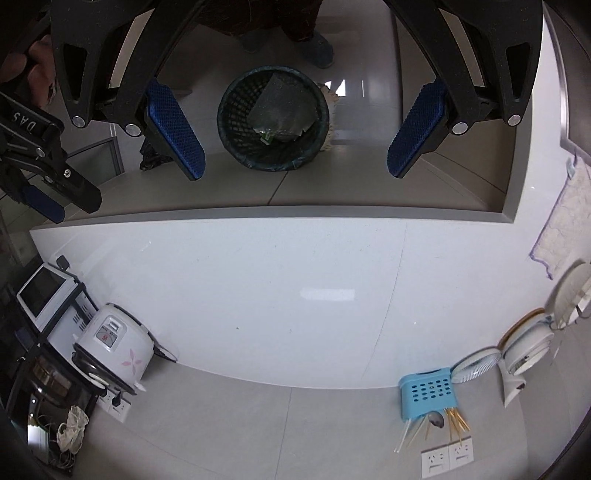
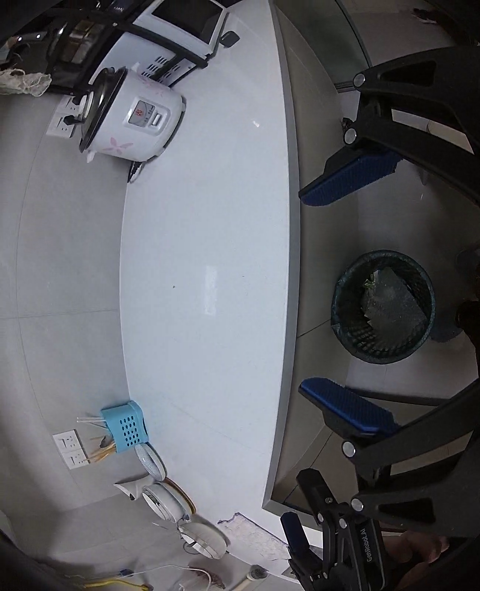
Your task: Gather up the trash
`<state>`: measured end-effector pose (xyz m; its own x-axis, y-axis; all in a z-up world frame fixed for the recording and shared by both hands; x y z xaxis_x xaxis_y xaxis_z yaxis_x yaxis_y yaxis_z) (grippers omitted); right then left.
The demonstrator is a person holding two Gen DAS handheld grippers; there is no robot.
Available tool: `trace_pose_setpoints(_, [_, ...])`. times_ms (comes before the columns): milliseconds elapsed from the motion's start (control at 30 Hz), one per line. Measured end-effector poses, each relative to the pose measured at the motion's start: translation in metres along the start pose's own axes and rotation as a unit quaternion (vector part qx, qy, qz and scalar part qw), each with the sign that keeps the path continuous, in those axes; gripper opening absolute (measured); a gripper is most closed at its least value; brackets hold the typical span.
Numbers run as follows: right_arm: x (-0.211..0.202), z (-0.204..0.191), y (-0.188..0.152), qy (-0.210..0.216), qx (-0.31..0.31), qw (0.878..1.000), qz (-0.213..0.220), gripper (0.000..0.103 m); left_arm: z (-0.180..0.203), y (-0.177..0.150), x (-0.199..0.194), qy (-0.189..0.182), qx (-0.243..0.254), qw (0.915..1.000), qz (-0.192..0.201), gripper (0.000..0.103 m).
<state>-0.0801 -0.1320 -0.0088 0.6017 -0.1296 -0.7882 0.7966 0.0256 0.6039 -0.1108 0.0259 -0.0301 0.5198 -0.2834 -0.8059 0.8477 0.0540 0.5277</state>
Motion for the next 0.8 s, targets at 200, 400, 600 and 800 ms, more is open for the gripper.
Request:
trace_pose_setpoints(200, [-0.020, 0.017, -0.004, 0.014, 0.002, 1.000, -0.012, 0.090, 0.012, -0.002, -0.017, -0.004, 0.007, 0.9999, -0.010, 0.097])
trace_pose_setpoints(400, [-0.022, 0.021, -0.011, 0.025, -0.002, 0.999, -0.030, 0.090, 0.017, -0.007, -0.016, -0.009, 0.013, 0.9997, -0.021, 0.097])
trace_pose_setpoints(600, [-0.017, 0.022, -0.018, 0.023, -0.004, 0.999, -0.044, 0.090, 0.015, -0.010, -0.012, -0.004, 0.013, 0.9995, -0.029, 0.097])
trace_pose_setpoints(800, [-0.012, 0.023, -0.021, 0.023, -0.003, 0.998, -0.054, 0.090, 0.011, -0.011, -0.009, -0.002, 0.009, 0.9994, -0.032, 0.097])
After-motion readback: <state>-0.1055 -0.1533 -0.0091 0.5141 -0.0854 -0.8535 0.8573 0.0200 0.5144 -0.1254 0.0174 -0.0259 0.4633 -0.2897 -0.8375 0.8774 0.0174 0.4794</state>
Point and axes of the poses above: each gripper's, at about its wrist camera, not at the fingertips, and x roughly the way its jaws point, z to its right, y to its top, the point moved 4 cm from there along x, roughly the way its jaws point, and after that the axes turned 9 degrees about -y, right-handed, at the moved point
